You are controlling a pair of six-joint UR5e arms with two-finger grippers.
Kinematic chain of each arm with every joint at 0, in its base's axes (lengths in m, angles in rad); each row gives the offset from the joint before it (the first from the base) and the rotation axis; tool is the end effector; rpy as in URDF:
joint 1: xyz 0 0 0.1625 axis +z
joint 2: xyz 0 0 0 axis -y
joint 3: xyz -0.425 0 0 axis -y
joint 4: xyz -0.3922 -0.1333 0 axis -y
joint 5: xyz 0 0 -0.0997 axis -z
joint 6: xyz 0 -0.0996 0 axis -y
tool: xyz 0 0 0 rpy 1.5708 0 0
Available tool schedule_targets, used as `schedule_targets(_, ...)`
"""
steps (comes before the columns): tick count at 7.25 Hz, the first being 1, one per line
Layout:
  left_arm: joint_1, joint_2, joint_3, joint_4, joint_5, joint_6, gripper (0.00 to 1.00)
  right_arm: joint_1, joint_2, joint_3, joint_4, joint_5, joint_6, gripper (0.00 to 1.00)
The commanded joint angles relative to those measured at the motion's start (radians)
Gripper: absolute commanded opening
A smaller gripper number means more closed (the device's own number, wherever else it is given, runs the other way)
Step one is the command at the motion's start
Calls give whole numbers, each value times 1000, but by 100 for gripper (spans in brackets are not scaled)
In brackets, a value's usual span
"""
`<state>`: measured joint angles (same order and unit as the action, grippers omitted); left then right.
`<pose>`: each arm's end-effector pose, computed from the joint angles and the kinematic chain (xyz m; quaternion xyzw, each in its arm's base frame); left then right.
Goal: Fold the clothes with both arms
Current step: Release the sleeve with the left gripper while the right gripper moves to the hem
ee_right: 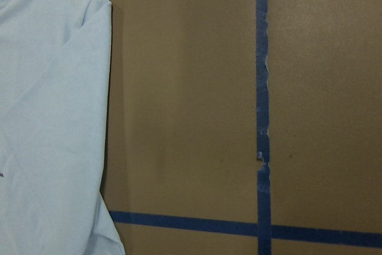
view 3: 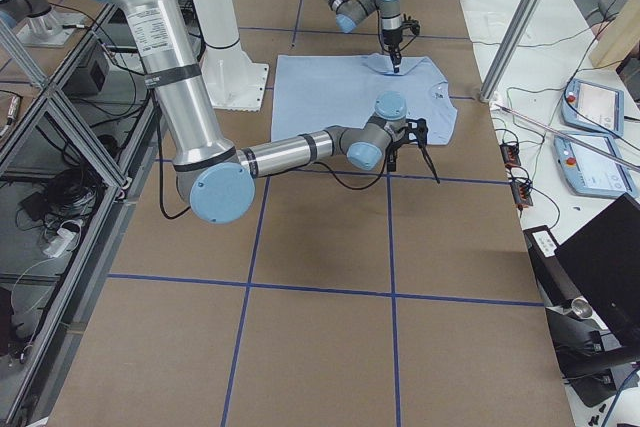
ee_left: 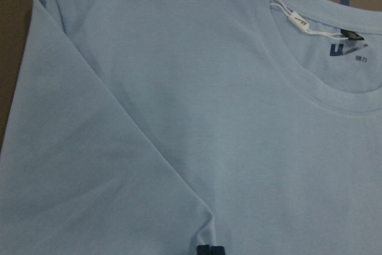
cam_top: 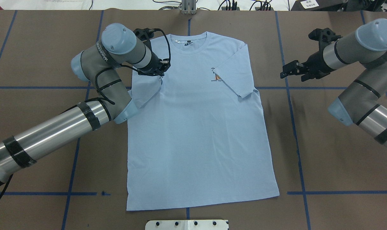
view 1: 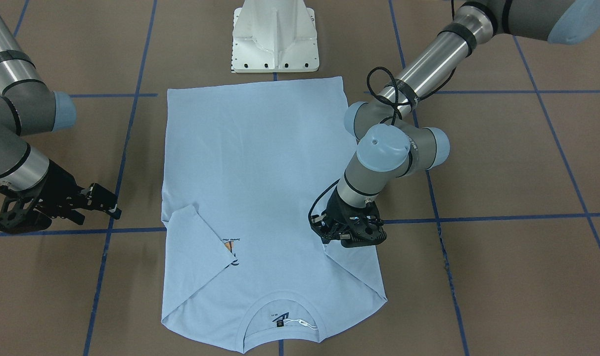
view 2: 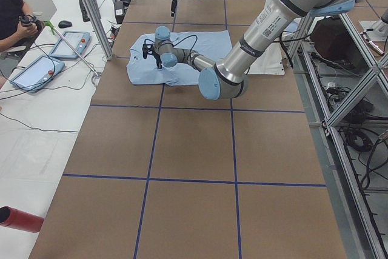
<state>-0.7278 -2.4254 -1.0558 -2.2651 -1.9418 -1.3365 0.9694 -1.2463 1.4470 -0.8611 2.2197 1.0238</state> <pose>0.5484 -0.6188 0.2727 0.0826 0.5048 -0.1203 0.8508 -0.3039 -0.5721 0.4571 0.0786 -0.4994 0.0414 0.8618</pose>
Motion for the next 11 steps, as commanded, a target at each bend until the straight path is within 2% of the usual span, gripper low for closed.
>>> schedule_targets(1, 1, 3, -39, 2, -3, -29, 93, -11, 10, 9, 1, -5, 16, 100)
schedule_targets(2, 1, 91, -187, 13, -8, -35, 93, -21, 10, 33, -3, -6, 27, 100)
schedule_targets(3, 2, 194, -358, 27, -11, -36, 92, -46, -1, 91, -10, -9, 159, 100)
schedule_targets(4, 7, 245, -491, 88, -20, -36, 92, -122, -33, 166, -10, -27, 305, 100)
schedule_targets(5, 7, 309, -595, 101, -90, -53, 92, -244, -104, 285, -13, -143, 458, 99)
schedule_targets(6, 7, 372, -656, 98, -110, -65, 91, -374, -190, 408, -30, -296, 545, 98)
schedule_targets(7, 7, 391, -686, 99, -114, -67, 91, -461, -261, 514, -89, -370, 603, 94)
schedule_targets(8, 8, 394, -690, 99, -114, -67, 91, -545, -347, 595, -116, -452, 661, 94)
schedule_targets(10, 8, 396, -676, 99, -118, -66, 91, -705, -429, 630, -125, -640, 705, 89)
schedule_targets(11, 8, 396, -676, 99, -120, -67, 91, -737, -453, 638, -143, -665, 719, 90)
